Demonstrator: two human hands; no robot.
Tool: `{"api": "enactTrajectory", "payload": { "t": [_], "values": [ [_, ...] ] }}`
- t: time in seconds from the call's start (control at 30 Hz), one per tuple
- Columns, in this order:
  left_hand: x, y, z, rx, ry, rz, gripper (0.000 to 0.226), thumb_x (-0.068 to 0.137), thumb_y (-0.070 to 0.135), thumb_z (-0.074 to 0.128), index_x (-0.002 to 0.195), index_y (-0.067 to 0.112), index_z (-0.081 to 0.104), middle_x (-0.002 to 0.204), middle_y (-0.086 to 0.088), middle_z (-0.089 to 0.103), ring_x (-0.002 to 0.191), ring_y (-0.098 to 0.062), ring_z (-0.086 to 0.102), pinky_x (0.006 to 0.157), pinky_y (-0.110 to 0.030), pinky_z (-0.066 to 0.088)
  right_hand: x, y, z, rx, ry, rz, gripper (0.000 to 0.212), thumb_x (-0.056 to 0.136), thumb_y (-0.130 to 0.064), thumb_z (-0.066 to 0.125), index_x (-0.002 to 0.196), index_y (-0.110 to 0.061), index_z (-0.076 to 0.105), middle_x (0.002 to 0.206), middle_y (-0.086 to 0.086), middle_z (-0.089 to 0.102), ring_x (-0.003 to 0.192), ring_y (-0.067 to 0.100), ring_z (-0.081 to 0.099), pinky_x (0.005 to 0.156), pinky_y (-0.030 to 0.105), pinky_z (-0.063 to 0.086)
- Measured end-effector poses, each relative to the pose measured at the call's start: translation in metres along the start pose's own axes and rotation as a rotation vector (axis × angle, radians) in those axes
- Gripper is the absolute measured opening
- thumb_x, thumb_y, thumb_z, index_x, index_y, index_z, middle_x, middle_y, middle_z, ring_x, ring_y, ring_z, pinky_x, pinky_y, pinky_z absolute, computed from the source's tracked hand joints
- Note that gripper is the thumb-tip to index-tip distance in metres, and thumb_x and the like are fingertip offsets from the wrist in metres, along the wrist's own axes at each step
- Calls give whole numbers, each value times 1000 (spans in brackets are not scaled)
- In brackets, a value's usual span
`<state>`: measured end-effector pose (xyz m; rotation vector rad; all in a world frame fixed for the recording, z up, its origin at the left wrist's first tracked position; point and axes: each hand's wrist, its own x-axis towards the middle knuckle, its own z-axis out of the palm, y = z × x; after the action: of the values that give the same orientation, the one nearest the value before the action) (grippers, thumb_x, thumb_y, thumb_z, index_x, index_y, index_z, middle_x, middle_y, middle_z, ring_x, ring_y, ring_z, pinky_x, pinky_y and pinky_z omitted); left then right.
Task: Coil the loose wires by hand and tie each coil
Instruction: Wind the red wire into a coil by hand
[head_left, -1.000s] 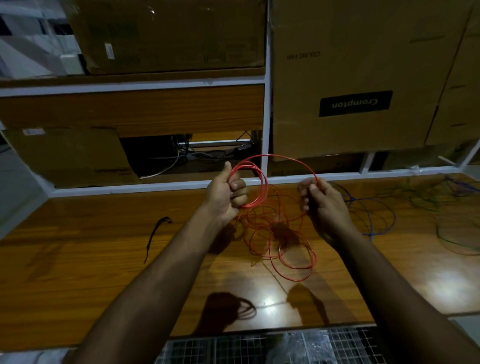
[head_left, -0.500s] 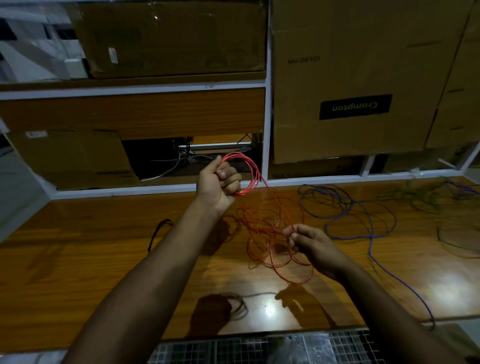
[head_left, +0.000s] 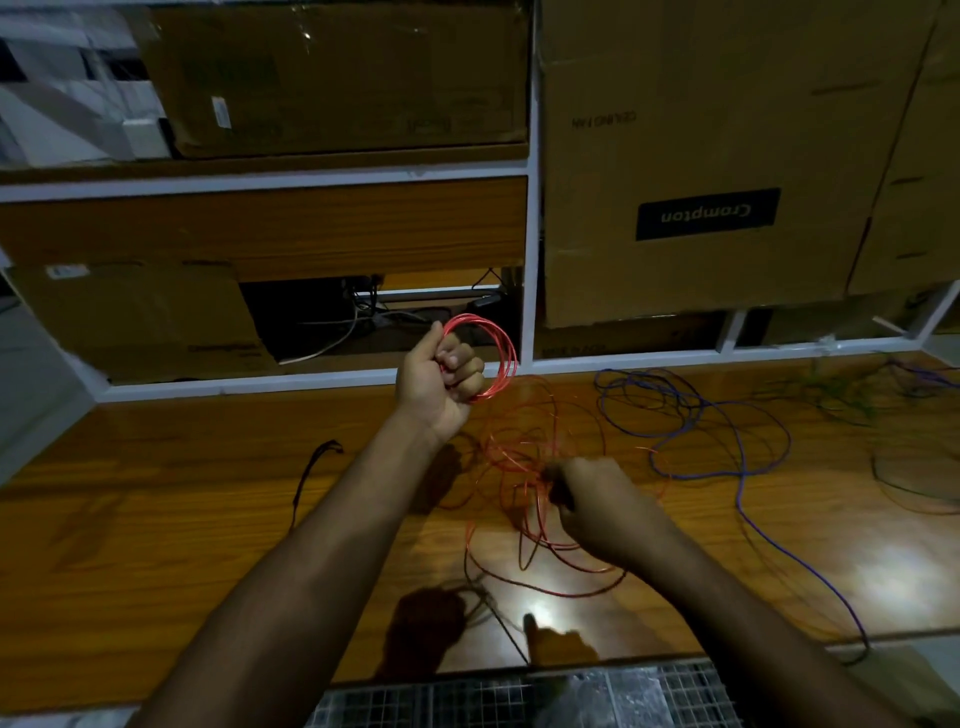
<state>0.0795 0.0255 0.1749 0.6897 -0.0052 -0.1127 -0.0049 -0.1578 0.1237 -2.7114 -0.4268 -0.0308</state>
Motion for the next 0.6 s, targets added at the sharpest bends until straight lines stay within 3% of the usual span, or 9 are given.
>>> {"api": "enactTrajectory", "payload": {
  "t": [0.07, 0.13, 0.27, 0.37, 0.5, 0.6],
  "values": [
    [-1, -1, 0, 20, -9, -3, 46, 105, 35, 36, 62, 18, 40, 49, 6, 36, 40, -5, 26, 35, -17, 19, -3, -12, -14, -82, 79, -124, 43, 93, -3, 57, 131, -24, 60, 121, 4, 56, 117, 22, 53, 91, 33, 52],
    [-1, -2, -1, 29, -23, -10, 46, 105, 36, 35, 63, 18, 40, 50, 5, 37, 40, -5, 27, 35, -17, 20, -6, -26, -33, -152, 198, -222, 49, 91, -1, 58, 132, -27, 61, 116, 3, 52, 111, 23, 50, 84, 31, 48],
    [-5, -7, 0, 78, -64, -34, 46, 106, 38, 32, 67, 16, 40, 53, 3, 40, 40, -5, 30, 35, -17, 26, -2, -41, -68, -290, 386, -459, 43, 79, 4, 66, 115, -18, 70, 105, 5, 68, 96, 25, 56, 66, 27, 39],
    [-10, -10, 5, 239, -49, -40, 47, 106, 39, 31, 68, 15, 43, 59, 1, 45, 45, -7, 38, 43, -20, 34, 13, -38, -82, -372, 466, -573, 37, 76, -4, 67, 112, -11, 67, 97, 10, 69, 87, 25, 59, 60, 29, 47],
    [-19, -14, 13, 461, -35, -37, 44, 106, 38, 33, 71, 15, 47, 63, -1, 54, 53, -9, 46, 48, -21, 40, 38, -31, -98, -433, 548, -594, 28, 78, -6, 70, 106, -7, 68, 86, 10, 68, 75, 22, 63, 56, 23, 38],
    [-25, -14, 15, 476, -88, -75, 38, 106, 35, 34, 79, 14, 49, 61, -1, 56, 47, -6, 42, 41, -17, 30, 57, -26, -99, -334, 537, -514, 18, 87, -10, 70, 104, -9, 67, 81, 8, 67, 67, 21, 64, 53, 26, 43]
  ]
}}
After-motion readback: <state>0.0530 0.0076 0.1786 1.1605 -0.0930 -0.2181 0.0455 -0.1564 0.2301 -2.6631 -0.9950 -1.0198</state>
